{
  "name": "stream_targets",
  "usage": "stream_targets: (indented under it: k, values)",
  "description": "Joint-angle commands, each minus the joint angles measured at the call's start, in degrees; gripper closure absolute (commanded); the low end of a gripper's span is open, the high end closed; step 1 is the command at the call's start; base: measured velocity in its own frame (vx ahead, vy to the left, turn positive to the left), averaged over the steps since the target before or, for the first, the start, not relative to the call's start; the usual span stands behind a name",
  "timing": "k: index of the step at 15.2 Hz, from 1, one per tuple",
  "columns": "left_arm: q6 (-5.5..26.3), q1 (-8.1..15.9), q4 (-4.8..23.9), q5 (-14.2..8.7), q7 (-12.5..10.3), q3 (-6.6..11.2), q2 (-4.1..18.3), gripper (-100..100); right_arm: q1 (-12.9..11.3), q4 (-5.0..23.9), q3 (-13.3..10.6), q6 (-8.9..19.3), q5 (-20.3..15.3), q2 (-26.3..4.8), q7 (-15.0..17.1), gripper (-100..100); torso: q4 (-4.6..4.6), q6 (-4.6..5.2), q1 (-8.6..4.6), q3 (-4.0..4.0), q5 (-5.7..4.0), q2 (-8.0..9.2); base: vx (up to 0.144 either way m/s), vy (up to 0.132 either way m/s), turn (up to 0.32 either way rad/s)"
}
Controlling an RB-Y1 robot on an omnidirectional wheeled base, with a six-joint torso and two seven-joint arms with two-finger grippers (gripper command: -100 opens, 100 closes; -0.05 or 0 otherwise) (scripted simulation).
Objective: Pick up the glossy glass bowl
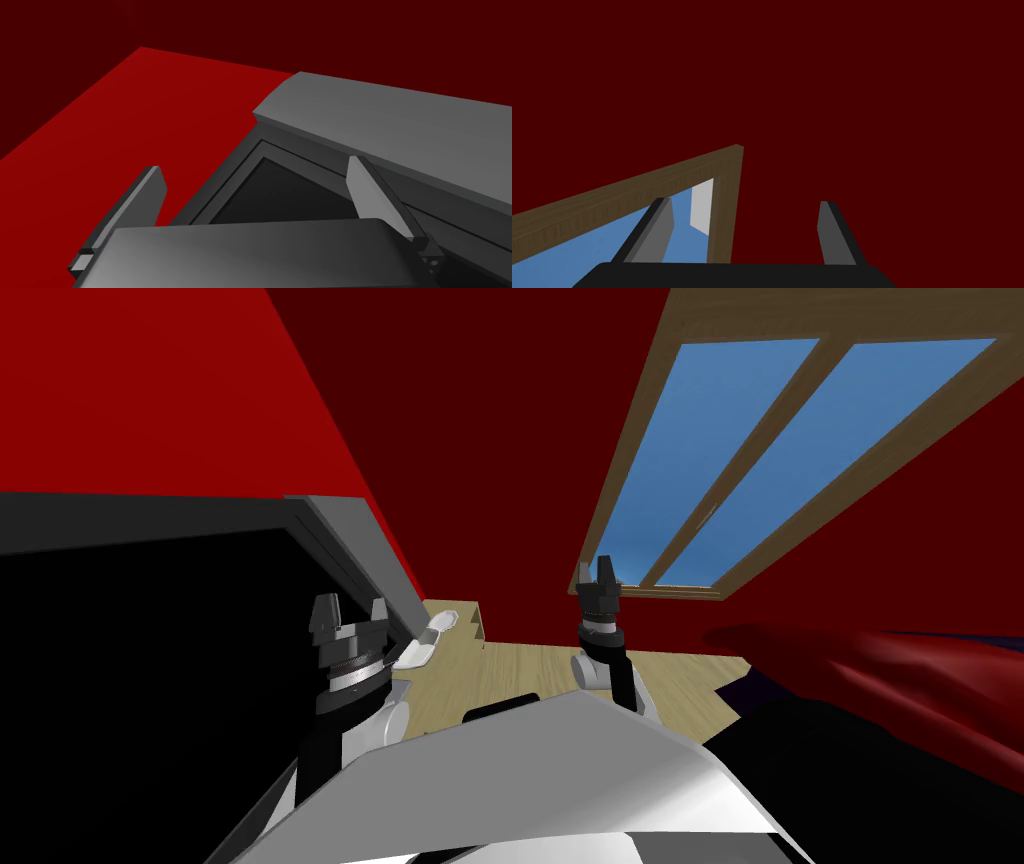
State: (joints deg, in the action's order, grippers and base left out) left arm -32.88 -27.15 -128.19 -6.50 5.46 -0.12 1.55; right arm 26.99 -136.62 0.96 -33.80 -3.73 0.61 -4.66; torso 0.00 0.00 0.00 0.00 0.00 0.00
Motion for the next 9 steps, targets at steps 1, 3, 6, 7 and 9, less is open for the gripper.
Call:
stream_targets:
  k: [1,3,6,7,9]
  values:
    - [1.4,0.2,0.5,-0.3,-0.5,0.17,2.3,-100,0.0,0.0,0.0,0.0,0.0,0.0,0.0,0,0.0,0.0,0.0,0.0,0.0,0.0,-0.004,-0.046,-0.009]
    - [3.4,0.5,1.2,-0.8,-1.2,0.42,4.2,-100,0.0,0.0,0.0,0.0,0.0,0.0,0.0,0,0.0,0.0,-0.23,0.0,-0.04,0.01,0.001,-0.086,0.011]
    - [6.2,0.9,2.2,-1.5,-2.2,0.78,6.0,-100,0.0,0.0,0.0,0.0,0.0,0.0,0.0,0,-0.01,0.0,-0.27,-0.02,-0.06,-0.03,0.009,-0.059,0.017]
    - [6.2,0.9,2.2,-1.5,-2.2,0.78,6.0,-100,0.0,0.0,0.0,0.0,0.0,0.0,0.0,0,-0.01,0.0,-0.22,-0.03,-0.05,-0.05,0.016,-0.031,0.015]
    - [7.8,1.1,2.8,-1.9,-2.8,0.99,6.8,-100,0.0,0.0,0.0,0.0,0.0,0.0,0.0,0,-0.02,0.0,-0.14,-0.05,-0.03,-0.08,0.02,-0.027,0.015]
